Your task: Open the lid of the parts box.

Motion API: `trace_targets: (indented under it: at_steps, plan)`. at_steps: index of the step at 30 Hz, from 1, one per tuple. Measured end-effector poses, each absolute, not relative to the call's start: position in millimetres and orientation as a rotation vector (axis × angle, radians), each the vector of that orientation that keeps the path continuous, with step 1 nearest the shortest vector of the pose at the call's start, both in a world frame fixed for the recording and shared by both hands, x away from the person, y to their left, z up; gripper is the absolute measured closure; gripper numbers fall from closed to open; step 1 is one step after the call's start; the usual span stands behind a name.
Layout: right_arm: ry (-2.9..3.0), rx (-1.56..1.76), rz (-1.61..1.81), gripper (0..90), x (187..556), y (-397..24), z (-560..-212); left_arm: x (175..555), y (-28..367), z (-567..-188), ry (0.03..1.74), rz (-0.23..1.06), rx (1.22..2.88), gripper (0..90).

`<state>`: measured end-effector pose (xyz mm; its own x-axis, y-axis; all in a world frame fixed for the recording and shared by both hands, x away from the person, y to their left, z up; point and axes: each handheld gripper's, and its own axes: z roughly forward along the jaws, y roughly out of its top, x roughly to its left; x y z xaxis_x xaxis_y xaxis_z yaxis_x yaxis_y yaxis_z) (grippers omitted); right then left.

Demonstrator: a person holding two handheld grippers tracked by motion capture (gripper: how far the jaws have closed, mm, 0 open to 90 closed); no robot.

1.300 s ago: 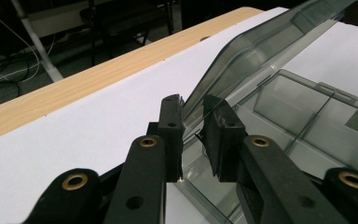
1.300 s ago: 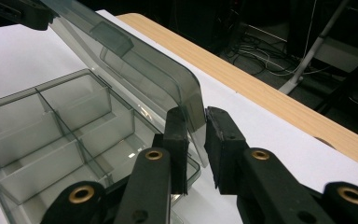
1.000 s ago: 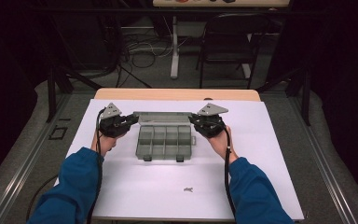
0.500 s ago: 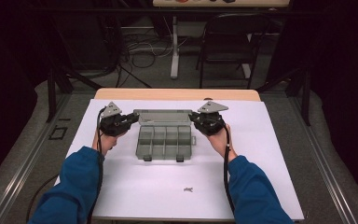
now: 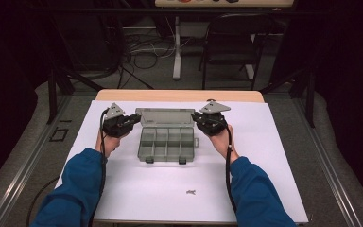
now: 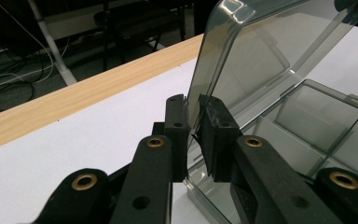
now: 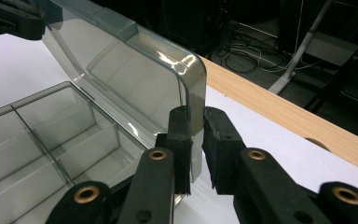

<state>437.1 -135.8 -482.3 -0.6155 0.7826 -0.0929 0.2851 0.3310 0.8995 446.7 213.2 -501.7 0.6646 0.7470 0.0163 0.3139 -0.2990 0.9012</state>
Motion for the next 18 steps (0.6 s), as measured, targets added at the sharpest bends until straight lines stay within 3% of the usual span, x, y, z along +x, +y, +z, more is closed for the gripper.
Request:
trace_targets:
  at_steps: [18]
  plan:
    - [2.085,0.965,1.236,82.4,445.7,-136.2,-488.4,449.7,212.5,-501.0,0.847,0.532,1.891,81.7]
